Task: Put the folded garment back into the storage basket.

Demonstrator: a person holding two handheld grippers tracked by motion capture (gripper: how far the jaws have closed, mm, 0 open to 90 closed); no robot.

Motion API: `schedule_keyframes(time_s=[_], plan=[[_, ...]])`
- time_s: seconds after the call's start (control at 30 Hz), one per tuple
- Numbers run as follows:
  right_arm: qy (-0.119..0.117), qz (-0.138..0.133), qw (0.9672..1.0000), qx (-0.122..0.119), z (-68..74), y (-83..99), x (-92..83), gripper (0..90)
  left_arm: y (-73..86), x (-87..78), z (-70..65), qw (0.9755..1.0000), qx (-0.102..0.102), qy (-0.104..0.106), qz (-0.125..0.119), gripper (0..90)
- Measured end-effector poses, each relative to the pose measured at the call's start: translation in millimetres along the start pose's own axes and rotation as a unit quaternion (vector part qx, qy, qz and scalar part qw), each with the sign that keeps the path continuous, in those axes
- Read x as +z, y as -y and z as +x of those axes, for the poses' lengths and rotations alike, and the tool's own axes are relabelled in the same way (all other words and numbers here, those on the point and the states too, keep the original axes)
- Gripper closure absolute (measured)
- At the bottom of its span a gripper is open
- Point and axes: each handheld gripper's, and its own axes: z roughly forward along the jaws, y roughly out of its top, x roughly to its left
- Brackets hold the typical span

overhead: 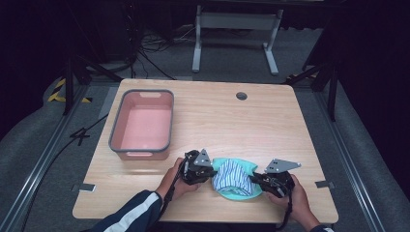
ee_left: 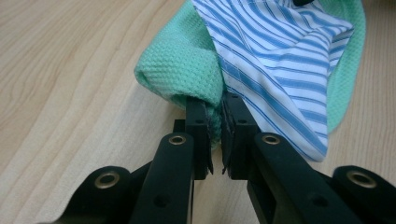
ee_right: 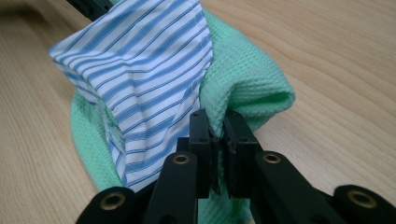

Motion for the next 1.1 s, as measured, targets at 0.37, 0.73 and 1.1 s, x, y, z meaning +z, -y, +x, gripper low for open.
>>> schedule_keyframes(time_s=[0.37, 0.73, 1.1], plan=[[0.002, -0.029, 0.9995, 0.012, -7.3, -8.6, -13.6, 83.6, -8.8, -9.4, 0.6, 0.9997, -0.009, 0.003, -0.022, 82.6], [0.015, -0.045, 0.9988, 0.011, -7.3, -24.1, -18.3, 83.6, -19.7, -26.2, 4.8, 0.9992, 0.004, -0.016, -0.037, 82.6], [0.018, -0.067, 0.9976, 0.001, -3.8, -49.7, -19.1, 83.6, -23.6, -46.1, 15.7, 0.9976, -0.007, -0.037, -0.058, 82.5]])
